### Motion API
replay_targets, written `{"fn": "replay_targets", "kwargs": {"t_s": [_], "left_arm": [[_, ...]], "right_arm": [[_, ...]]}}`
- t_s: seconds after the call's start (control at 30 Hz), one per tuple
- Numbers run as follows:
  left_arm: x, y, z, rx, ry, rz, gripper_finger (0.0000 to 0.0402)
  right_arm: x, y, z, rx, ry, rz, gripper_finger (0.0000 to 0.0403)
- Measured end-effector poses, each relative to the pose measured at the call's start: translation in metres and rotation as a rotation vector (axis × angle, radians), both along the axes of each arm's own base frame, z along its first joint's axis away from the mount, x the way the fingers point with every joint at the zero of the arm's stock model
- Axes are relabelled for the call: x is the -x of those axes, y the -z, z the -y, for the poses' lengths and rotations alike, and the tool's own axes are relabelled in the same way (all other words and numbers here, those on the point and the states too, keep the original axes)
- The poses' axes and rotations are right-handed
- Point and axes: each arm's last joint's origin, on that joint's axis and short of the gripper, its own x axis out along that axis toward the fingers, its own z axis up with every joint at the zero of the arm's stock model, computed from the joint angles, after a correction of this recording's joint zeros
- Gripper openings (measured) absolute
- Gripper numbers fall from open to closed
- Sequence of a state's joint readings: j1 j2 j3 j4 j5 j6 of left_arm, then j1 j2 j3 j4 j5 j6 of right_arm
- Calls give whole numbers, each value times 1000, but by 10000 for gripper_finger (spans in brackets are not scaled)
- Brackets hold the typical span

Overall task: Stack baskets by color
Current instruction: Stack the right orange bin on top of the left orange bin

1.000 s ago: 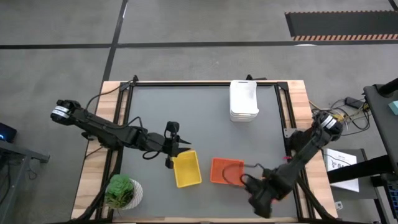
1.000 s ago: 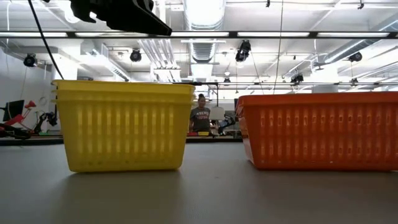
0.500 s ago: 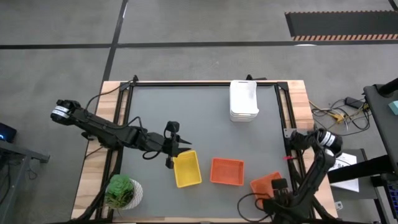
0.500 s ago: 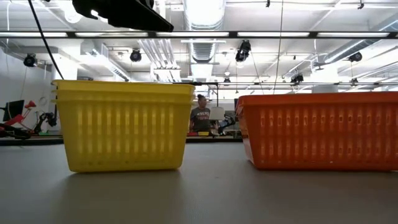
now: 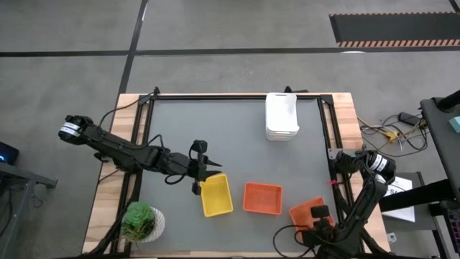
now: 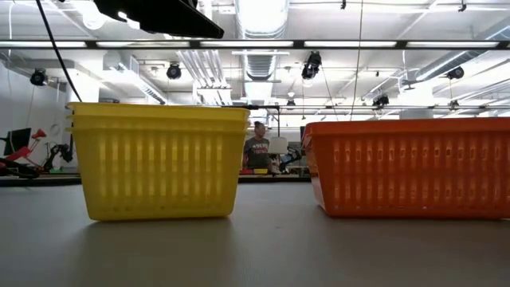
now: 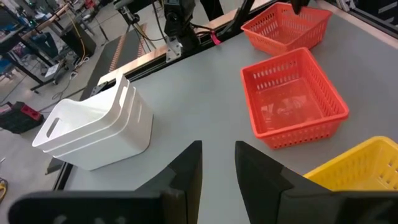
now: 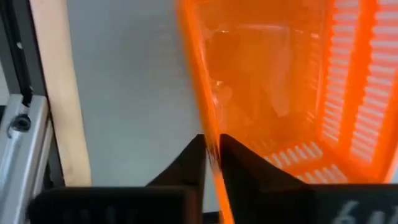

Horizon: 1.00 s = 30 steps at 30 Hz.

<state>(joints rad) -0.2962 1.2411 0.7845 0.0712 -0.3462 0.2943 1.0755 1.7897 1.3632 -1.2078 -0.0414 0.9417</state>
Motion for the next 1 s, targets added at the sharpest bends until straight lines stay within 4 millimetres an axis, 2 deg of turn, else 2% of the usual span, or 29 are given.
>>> {"fn": "replay_targets", "kwargs": {"t_s": [0.07,0.17,0.33,0.53,0.7,1.0], "left_arm": [[0,0,0,0,0,0,79],[0,0,0,0,0,0,79],[0,0,0,-8,3,0,79],[0,-1,0,-53,17,1,79],[-2,-6,0,-53,16,17,79],[2,-12,-3,-133,-53,35,79]], "right_arm": [[-1,0,-1,-15,1,9,19],[-2,-3,-2,-26,19,14,14],[-13,-26,2,-68,108,38,13],[-39,-58,21,-43,299,44,12],[-60,-82,36,-38,383,49,12],[-96,-108,65,-34,491,181,12]]}}
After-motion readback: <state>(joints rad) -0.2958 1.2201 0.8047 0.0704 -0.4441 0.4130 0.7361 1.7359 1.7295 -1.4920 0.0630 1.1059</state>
